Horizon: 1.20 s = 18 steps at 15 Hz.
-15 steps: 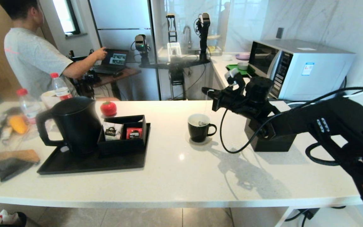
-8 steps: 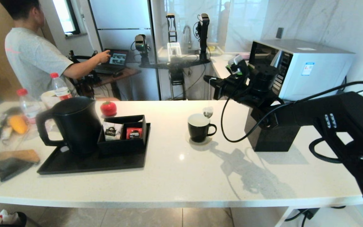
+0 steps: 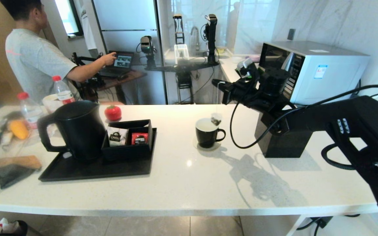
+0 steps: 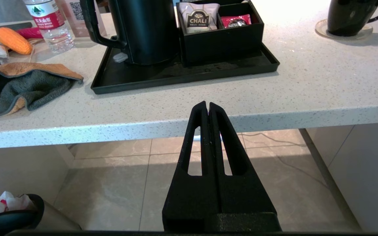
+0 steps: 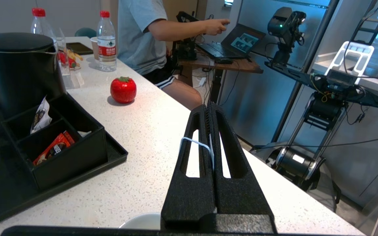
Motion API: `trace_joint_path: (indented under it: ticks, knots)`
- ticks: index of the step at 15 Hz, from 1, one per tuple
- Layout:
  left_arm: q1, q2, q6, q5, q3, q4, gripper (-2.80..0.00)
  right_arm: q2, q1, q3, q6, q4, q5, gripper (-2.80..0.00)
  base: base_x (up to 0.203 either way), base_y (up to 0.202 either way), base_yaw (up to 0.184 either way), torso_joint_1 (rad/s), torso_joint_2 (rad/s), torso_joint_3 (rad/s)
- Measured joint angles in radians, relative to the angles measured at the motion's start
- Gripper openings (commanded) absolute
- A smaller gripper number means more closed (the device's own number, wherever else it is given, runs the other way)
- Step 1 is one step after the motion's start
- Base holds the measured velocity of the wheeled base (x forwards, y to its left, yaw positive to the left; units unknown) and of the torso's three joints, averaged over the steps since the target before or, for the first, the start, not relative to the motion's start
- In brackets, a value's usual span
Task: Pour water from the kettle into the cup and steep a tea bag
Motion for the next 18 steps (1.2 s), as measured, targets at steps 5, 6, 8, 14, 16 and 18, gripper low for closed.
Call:
trace_joint_path:
  ticks: [5,6,8,14,16,18]
  knots:
    - [0.000,0.000,0.000,-0.001,0.000,0.000,-2.80,0.010,0.006,0.038,-0.006,-0.013,0.000,-2.80,0.000,0.000,0.000,0.000,0.00,0.000]
    - [0.000,0.000,0.000,0.000,0.000,0.000,-2.80,0.011,0.006,0.041,-0.007,-0.014,0.000,-2.80,0.000,0.000,0.000,0.000,0.00,0.000]
    - [0.000,0.000,0.000,0.000,0.000,0.000,-2.80,0.013,0.008,0.050,-0.007,-0.017,0.000,-2.80,0.000,0.000,0.000,0.000,0.00,0.000]
    - [0.000,0.000,0.000,0.000,0.000,0.000,-2.80,0.014,0.020,0.234,-0.051,-0.121,0.002,-2.80,0.000,0.000,0.000,0.000,0.00,0.000]
    - [0.000,0.000,0.000,-0.001,0.000,0.000,-2.80,0.014,0.034,0.322,-0.052,-0.180,0.002,-2.80,0.000,0.000,0.000,0.000,0.00,0.000]
    - [0.000,0.000,0.000,-0.001,0.000,0.000,-2.80,0.014,0.047,0.379,-0.052,-0.225,0.002,-2.80,0.000,0.000,0.000,0.000,0.00,0.000]
